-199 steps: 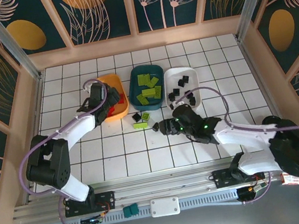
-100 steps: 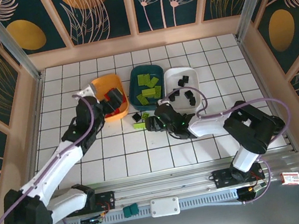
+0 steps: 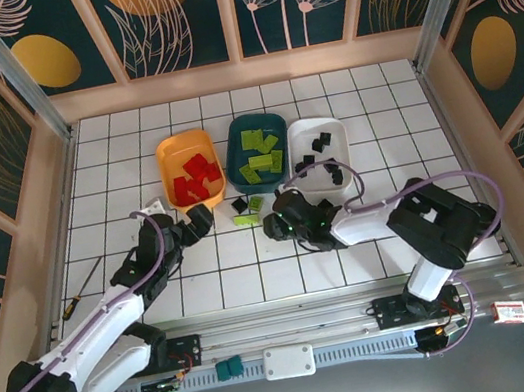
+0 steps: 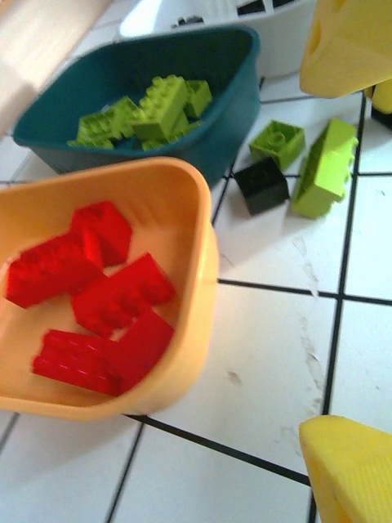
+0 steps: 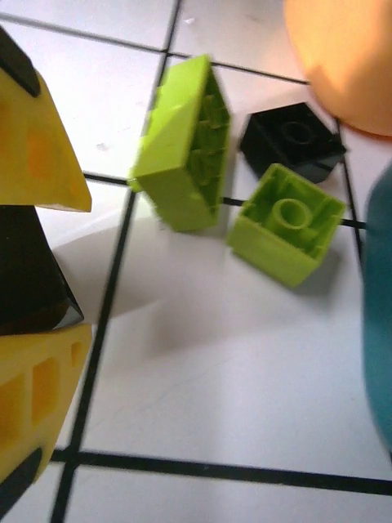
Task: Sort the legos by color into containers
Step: Pick up the lego from the center of the table, then place the lego in the container.
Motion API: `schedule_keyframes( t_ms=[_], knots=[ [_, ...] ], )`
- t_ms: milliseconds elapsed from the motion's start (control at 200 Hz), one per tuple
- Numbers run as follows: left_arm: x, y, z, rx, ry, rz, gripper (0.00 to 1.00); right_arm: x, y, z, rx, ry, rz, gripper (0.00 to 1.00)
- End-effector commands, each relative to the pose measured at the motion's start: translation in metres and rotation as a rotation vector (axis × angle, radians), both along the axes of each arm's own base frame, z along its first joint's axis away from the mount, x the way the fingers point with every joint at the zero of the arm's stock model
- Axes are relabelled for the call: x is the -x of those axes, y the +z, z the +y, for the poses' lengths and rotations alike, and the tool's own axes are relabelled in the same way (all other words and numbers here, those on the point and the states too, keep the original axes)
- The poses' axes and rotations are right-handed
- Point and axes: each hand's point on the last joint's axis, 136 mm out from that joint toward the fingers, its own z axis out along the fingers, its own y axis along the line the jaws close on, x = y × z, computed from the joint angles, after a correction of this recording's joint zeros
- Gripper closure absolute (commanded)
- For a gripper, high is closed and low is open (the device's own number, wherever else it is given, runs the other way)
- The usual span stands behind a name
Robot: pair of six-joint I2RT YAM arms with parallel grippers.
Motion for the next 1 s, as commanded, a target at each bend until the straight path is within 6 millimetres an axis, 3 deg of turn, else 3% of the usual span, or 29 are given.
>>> schedule_keyframes(
  t_ms=[0,110,190,365,475,661,716,821,886,996],
  knots=[
    [0.004,-0.008,-0.007,0.05,-0.017,0.011,0.01,0.014,0.012,-0.011,-0.01,0.0,-0.006,0.77],
    [0.006,-0.012,-0.011,0.064,-0.037,0.014,0.02,0.019,0.032,-0.023,-0.018,-0.009,-0.031,0.8],
    [0.006,-0.012,-0.015,0.07,-0.056,0.013,0.02,0.018,0.058,-0.035,-0.012,-0.027,-0.087,0.81],
    [0.005,-0.017,-0.025,0.067,-0.091,0.024,0.01,-0.022,0.107,-0.085,0.003,-0.151,-0.202,0.81],
    [0.004,-0.02,-0.03,0.066,-0.11,0.037,0.01,-0.058,0.11,-0.112,0.051,-0.219,-0.23,0.8],
    [0.001,-0.015,-0.034,0.034,-0.139,0.041,0.01,-0.114,0.091,-0.131,0.126,-0.264,-0.202,0.78],
    [0.002,-0.014,-0.035,0.039,-0.145,0.039,0.01,-0.125,0.085,-0.134,0.144,-0.273,-0.195,0.71],
    [0.002,-0.015,-0.036,0.039,-0.155,0.043,0.01,-0.14,0.09,-0.134,0.153,-0.27,-0.212,0.43],
    [0.002,-0.015,-0.039,0.042,-0.167,0.046,0.01,-0.141,0.102,-0.132,0.14,-0.265,-0.233,0.36],
    [0.0,-0.016,-0.04,0.035,-0.172,0.048,0.01,-0.129,0.126,-0.13,0.105,-0.254,-0.276,0.32]
  ],
)
